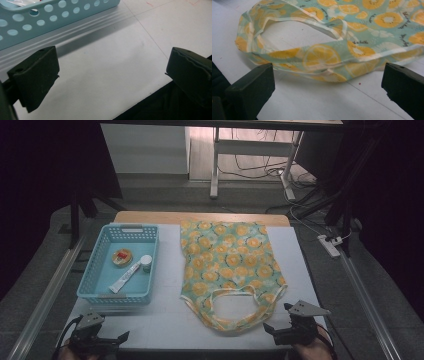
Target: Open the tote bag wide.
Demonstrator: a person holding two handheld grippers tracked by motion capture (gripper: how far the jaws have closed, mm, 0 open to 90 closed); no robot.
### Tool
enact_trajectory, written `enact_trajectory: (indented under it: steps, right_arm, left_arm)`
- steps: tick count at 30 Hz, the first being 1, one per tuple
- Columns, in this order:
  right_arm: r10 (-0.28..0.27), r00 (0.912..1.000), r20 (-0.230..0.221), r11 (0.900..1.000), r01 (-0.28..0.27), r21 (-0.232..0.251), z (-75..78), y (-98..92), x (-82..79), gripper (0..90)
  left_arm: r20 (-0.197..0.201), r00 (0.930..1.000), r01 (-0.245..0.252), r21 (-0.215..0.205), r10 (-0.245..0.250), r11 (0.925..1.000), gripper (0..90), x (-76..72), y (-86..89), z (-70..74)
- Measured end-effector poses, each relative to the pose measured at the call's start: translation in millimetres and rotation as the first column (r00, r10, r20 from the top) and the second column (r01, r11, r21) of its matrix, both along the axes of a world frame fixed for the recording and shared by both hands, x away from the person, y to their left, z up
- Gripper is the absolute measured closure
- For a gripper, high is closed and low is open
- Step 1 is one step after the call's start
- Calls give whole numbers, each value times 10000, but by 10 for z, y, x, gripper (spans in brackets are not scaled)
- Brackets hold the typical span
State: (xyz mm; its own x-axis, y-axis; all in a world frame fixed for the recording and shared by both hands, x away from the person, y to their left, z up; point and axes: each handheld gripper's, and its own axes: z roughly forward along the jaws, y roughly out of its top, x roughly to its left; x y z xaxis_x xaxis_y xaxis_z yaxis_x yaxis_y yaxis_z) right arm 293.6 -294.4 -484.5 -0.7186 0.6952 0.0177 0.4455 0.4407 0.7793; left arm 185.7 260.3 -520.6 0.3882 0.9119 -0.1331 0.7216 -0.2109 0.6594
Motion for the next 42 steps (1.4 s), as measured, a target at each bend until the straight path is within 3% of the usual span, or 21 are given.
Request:
enact_trajectory:
  steps: [8,16,22,34,42]
  right_arm:
    - [239,9996,-132,9997,-239,44,41,194,16,0]
    - [1038,9934,-489,9946,-1033,137,60,479,46,0]
    - [1690,9830,-720,9856,-1689,67,44,694,100,0]
    - [2307,9712,-591,9723,-2324,-250,105,1027,137,3]
    - [2737,9570,-965,9582,-2799,-588,7,1235,194,79]
  left_arm:
    - [2,10000,51,26,-51,10000,0,0,-6,1]
    - [7,10000,64,-6,-64,10000,0,1,-1,1]
    - [11,10000,80,-9,-80,10000,0,1,-3,1]
    - [11,9999,108,-44,-108,9999,0,4,1,2]
    - [6,9999,124,-62,-124,9999,0,7,2,2]
